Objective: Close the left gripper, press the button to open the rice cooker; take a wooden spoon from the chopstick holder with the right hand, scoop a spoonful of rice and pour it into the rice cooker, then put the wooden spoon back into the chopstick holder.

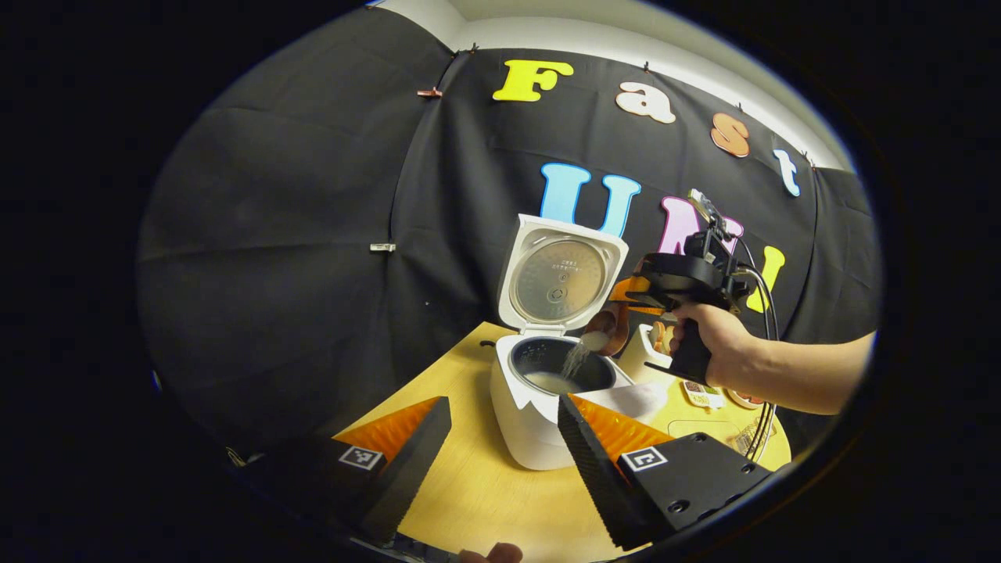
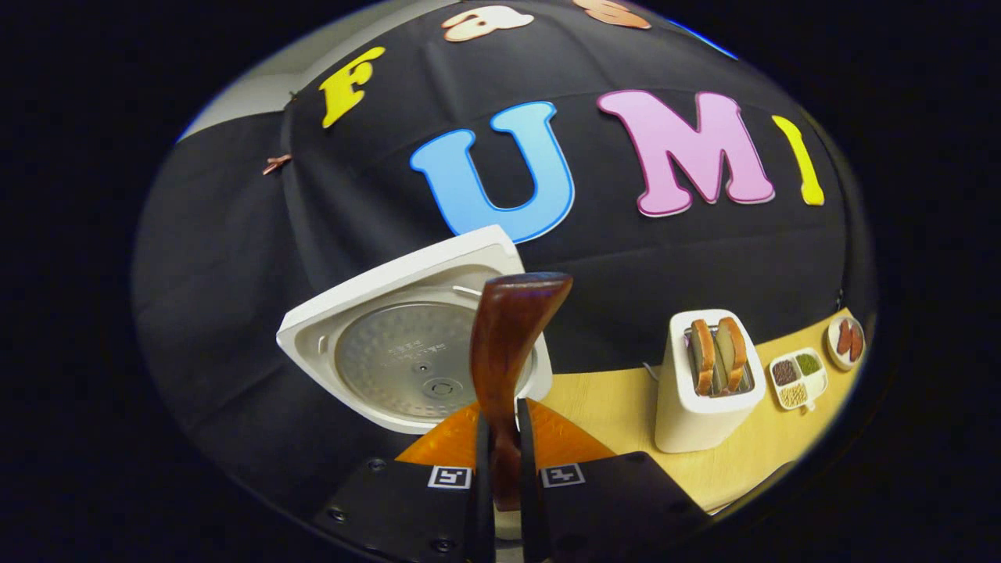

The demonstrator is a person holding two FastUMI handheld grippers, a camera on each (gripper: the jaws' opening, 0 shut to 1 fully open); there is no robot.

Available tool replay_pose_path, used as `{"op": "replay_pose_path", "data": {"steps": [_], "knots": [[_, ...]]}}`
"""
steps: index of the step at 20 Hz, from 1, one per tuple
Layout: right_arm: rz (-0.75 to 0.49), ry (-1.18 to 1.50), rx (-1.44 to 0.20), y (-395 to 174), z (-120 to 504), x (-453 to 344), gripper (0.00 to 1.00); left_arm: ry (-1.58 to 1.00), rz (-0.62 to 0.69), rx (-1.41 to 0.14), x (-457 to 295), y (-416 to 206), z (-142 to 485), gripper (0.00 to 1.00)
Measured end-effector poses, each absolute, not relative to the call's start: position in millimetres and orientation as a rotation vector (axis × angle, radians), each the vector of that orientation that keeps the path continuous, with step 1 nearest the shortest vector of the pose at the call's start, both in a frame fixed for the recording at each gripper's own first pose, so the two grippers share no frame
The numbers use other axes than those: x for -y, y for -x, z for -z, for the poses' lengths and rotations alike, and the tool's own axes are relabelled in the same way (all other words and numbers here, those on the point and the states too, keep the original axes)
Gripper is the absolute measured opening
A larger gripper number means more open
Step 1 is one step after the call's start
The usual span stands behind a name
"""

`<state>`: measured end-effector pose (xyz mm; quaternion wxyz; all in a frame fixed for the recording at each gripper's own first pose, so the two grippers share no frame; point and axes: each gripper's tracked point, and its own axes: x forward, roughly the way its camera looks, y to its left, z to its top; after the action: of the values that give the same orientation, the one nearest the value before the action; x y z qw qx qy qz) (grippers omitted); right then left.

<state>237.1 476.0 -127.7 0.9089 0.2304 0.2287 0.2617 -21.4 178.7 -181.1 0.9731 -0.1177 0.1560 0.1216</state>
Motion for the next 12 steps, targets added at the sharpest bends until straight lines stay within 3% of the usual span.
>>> {"op": "replay_pose_path", "data": {"steps": [12], "knots": [[-0.858,0.101,-0.092,-188,68,-526,0.17,0.264,-0.278,-0.316,-188,31,186,0.95]]}}
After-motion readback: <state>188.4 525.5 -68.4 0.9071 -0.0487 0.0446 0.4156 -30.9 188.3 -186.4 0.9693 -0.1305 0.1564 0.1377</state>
